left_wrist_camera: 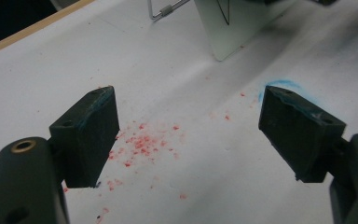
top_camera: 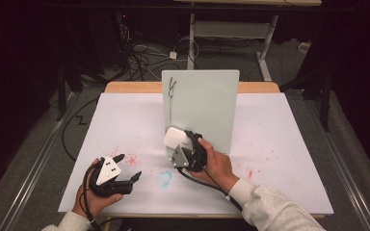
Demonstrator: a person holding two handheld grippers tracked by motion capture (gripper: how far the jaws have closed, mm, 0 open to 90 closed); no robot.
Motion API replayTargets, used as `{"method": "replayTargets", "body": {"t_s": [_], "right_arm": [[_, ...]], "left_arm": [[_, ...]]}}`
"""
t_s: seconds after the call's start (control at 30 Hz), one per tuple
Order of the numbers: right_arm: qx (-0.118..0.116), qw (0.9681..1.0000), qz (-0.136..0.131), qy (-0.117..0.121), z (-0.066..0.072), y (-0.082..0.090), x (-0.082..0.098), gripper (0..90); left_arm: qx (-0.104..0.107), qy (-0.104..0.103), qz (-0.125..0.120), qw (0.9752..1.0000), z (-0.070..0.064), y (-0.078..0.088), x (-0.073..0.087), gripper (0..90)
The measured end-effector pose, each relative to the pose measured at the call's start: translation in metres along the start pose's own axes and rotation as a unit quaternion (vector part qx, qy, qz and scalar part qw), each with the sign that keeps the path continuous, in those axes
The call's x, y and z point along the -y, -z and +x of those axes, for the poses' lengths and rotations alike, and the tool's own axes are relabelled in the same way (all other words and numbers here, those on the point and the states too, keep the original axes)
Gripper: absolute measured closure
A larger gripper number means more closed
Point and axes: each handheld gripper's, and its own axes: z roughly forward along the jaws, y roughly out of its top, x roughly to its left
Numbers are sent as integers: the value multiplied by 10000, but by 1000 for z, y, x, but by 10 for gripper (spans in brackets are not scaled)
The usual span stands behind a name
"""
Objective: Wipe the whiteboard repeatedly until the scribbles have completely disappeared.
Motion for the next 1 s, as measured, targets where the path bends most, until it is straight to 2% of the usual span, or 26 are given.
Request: {"method": "replayTargets", "body": {"t_s": [0.1, 0.3, 0.37, 0.43, 0.5, 0.53, 0.6, 0.77, 0.83, 0.9, 0.97, 1.0], "right_arm": [[-171, 9993, 141, 301, 16, -1, 6, 310], [-148, 9994, 168, 259, 18, 0, 9, 311], [-235, 9992, 215, 243, 20, 0, 11, 310], [-166, 9991, 210, 344, 25, 0, 13, 311], [-194, 9989, 256, 353, 24, 0, 12, 311], [-170, 9985, 277, 448, 22, 0, 11, 311], [27, 9980, 260, 575, 19, 0, 9, 311], [254, 9994, 170, 173, -3, 2, 2, 310], [267, 9995, 162, 97, -4, 2, 0, 310], [333, 9990, 170, 249, -1, 1, 1, 311], [237, 9989, 187, 370, 3, 0, 1, 311], [167, 9982, 228, 536, 6, 0, 1, 310]], "left_arm": [[1, -25, 23, 10000, 0, 0, 0, 196], [5, -6, 23, 10000, -1, -1, 0, 196], [13, -8, 23, 10000, -1, -1, 0, 196], [18, -3, 29, 10000, -1, -1, 0, 196], [22, -4, 35, 10000, -1, -2, 0, 196], [21, -6, 35, 10000, -1, -2, 0, 196], [27, 4, 30, 10000, -1, -2, 0, 196], [25, 4, 51, 10000, 0, -2, 0, 196], [7, 1, 54, 10000, 0, -2, 0, 196], [13, 38, 37, 10000, 0, -2, 0, 196], [13, 59, 34, 10000, 1, -2, 0, 196], [16, 59, 34, 10000, 1, -2, 0, 196]]}}
